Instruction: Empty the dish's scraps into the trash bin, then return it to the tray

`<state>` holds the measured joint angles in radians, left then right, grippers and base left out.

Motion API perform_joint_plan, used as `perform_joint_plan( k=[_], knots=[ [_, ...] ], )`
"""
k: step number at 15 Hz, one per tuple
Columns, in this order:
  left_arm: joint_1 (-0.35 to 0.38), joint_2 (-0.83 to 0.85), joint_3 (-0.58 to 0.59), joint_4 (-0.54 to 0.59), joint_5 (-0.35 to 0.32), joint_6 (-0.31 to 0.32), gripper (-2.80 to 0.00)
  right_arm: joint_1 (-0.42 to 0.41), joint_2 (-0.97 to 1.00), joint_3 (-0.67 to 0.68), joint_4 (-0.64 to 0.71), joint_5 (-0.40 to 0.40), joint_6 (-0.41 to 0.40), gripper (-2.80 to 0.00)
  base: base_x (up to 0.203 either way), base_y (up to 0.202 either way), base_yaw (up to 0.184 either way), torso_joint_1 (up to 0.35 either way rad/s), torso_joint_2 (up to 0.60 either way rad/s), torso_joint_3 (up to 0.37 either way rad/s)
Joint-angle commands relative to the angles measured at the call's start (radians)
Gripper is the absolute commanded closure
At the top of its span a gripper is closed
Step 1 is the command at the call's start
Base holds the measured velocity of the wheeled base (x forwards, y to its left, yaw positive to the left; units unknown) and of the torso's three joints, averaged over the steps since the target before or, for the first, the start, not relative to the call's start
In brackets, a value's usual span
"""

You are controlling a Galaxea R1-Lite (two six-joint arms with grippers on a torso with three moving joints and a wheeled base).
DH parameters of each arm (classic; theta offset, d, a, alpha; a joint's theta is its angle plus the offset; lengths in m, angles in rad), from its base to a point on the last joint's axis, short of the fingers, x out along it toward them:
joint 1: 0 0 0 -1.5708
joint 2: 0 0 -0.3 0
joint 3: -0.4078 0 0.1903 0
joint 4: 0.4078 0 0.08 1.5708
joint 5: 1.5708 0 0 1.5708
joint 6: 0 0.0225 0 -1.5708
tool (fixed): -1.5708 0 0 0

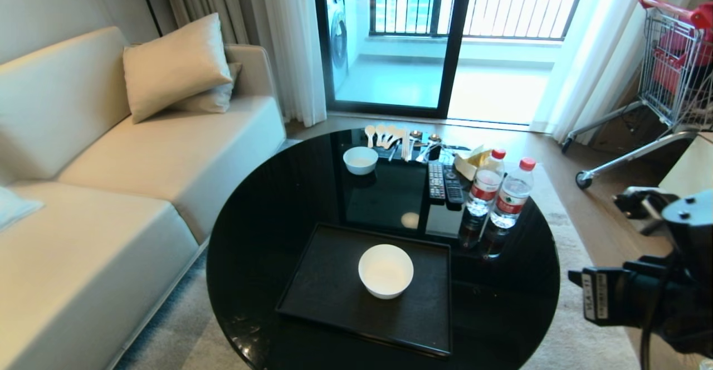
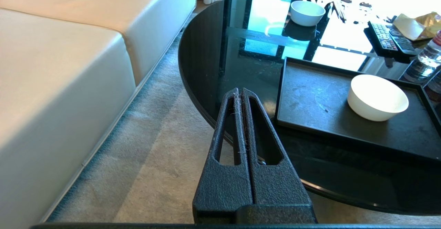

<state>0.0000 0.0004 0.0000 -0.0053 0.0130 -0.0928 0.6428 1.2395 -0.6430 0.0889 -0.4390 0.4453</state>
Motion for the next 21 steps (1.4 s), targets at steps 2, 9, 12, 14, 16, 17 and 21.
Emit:
perform_joint_plan(
  k=[2,9,12,14,16,17,21],
  knots=[
    [0.000,0.000,0.000,-0.001,0.001,-0.001,0.00,-0.002,-0.242,0.141,-0.001,-0.038,-0.030,0.00,0.000,0.000,0.000,0.000,0.00,0.000],
    [0.000,0.000,0.000,-0.001,0.001,-0.001,0.00,-0.301,-0.375,0.595,-0.549,-0.019,-0.457,0.00,0.000,0.000,0.000,0.000,0.00,0.000],
    [0.000,0.000,0.000,-0.001,0.001,-0.001,0.00,-0.552,-0.458,0.641,-0.622,0.175,-0.537,0.00,0.000,0.000,0.000,0.000,0.00,0.000],
    [0.000,0.000,0.000,-0.001,0.001,-0.001,0.00,-0.642,-0.587,0.642,-0.541,0.292,-0.555,0.00,0.000,0.000,0.000,0.000,0.00,0.000],
    [0.000,0.000,0.000,-0.001,0.001,-0.001,0.00,-0.690,-0.734,0.643,-0.395,0.373,-0.568,0.00,0.000,0.000,0.000,0.000,0.00,0.000],
    [0.000,0.000,0.000,-0.001,0.001,-0.001,0.00,-0.700,-0.795,0.643,-0.327,0.393,-0.571,0.00,0.000,0.000,0.000,0.000,0.00,0.000],
    [0.000,0.000,0.000,-0.001,0.001,-0.001,0.00,-0.715,-0.962,0.643,-0.141,0.450,-0.577,0.00,0.000,0.000,0.000,0.000,0.00,0.000]
  ],
)
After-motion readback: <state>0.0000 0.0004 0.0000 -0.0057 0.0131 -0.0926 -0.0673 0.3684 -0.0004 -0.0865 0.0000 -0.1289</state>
